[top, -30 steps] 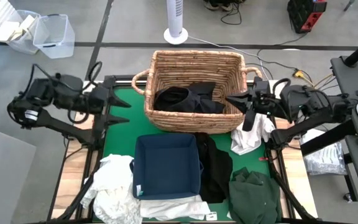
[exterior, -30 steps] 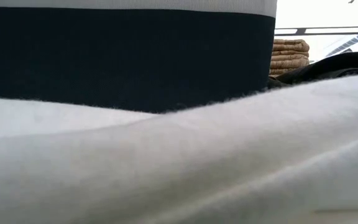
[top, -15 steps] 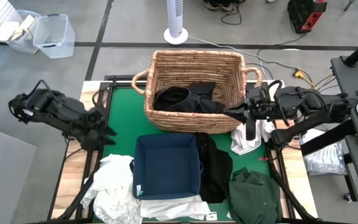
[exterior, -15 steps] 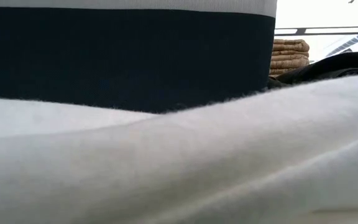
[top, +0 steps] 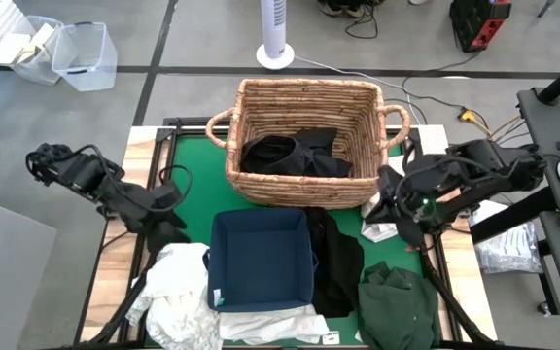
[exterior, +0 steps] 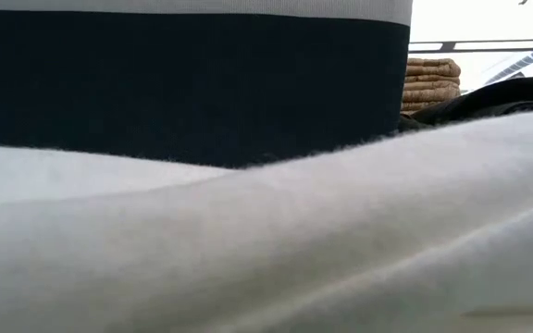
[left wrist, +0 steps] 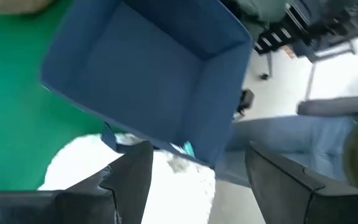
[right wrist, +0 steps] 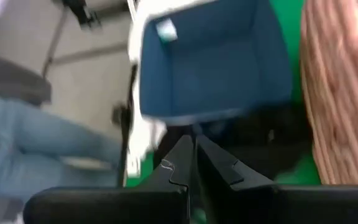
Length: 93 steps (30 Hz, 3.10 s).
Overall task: Sort clothes
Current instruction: Put the left white blouse into the blue laundry organizer
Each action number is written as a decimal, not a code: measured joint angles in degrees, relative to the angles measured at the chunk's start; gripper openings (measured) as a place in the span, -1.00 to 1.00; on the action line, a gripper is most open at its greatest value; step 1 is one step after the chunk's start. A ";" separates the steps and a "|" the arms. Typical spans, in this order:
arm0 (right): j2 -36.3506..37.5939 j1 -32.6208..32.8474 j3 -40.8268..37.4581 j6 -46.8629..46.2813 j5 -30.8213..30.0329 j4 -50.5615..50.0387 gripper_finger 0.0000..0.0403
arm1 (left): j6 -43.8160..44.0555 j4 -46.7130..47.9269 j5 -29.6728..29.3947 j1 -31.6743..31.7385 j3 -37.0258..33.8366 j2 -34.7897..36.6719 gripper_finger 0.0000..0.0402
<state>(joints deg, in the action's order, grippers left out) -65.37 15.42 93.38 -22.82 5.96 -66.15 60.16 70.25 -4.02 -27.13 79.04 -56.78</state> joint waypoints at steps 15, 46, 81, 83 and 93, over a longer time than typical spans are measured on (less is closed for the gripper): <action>-2.71 7.06 -0.16 -7.81 0.02 -21.54 -0.94 | 3.70 0.84 0.61 -3.84 0.03 -5.05 0.15; -13.17 12.46 -0.87 -8.12 -9.56 -7.22 -0.94 | 12.75 15.48 3.07 -16.05 -10.16 -10.03 0.15; -11.29 12.30 -0.87 -9.61 -16.70 -3.29 -0.94 | 32.06 -10.96 7.89 -15.72 -34.35 -9.90 0.15; -11.29 12.30 -0.87 -10.08 -16.70 -3.32 -0.94 | 32.06 -13.64 7.80 -15.72 -35.70 -9.90 0.15; -11.29 12.30 -0.85 -10.15 -18.13 -3.32 -0.94 | 29.74 -14.99 7.74 -15.74 -36.77 -9.90 -0.55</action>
<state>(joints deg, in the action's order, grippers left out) -76.66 27.73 92.53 -32.97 -12.17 -69.47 89.91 55.26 3.72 -42.87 42.26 -66.67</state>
